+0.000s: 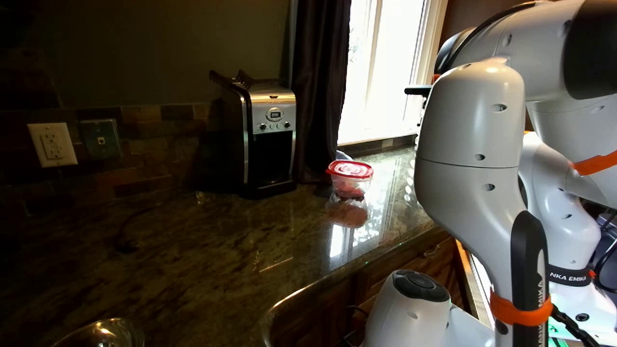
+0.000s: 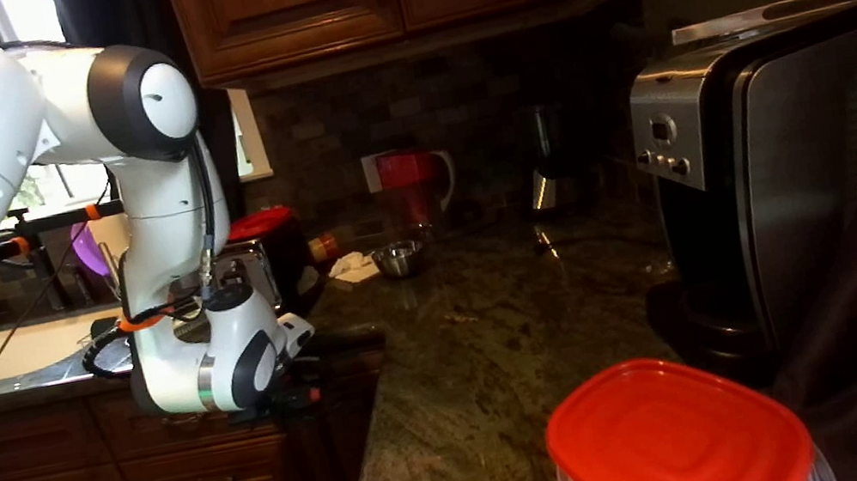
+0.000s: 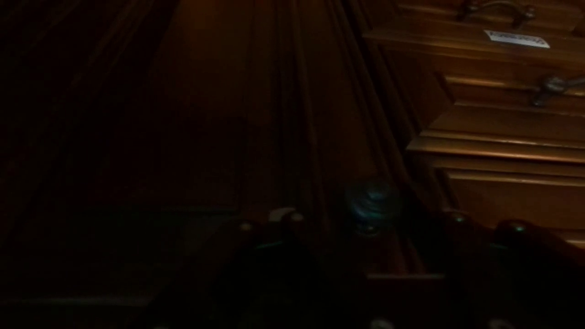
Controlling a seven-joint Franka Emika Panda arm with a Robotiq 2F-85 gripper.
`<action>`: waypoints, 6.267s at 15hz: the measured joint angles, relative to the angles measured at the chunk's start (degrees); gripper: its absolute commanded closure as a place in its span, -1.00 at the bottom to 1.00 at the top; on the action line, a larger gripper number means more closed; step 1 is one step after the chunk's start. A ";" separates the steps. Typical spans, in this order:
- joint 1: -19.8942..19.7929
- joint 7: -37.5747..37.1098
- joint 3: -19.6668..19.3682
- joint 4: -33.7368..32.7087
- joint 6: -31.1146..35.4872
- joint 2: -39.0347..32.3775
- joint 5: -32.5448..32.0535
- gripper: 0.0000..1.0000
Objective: Open the bottom cabinet door.
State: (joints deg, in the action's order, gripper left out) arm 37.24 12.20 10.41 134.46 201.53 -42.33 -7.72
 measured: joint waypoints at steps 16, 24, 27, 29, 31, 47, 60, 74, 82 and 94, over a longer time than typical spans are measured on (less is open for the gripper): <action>11.01 -3.80 -9.68 23.86 1.98 12.51 20.70 -0.31; 17.46 -6.82 -17.76 23.07 2.56 12.72 36.80 -1.00; 22.16 -6.81 -21.98 22.22 3.10 12.65 47.38 -0.99; 26.13 -6.77 -24.03 22.33 2.71 12.54 56.21 -0.99; 30.32 -6.62 -25.03 22.77 2.71 12.70 64.03 -1.00; 42.17 13.12 -23.73 18.38 -8.81 32.86 73.29 -1.00; 22.26 -2.00 -17.70 15.81 -22.16 26.26 54.64 -1.00; 55.90 -19.00 -45.83 20.76 -15.58 12.43 60.03 -1.00; 82.27 -20.11 -62.94 22.78 -15.46 8.57 70.66 -1.00; 102.66 -14.80 -92.52 19.89 -13.08 5.11 72.08 -1.00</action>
State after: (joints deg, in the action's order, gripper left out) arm 139.91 -2.59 -82.11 154.35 188.45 -37.21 64.37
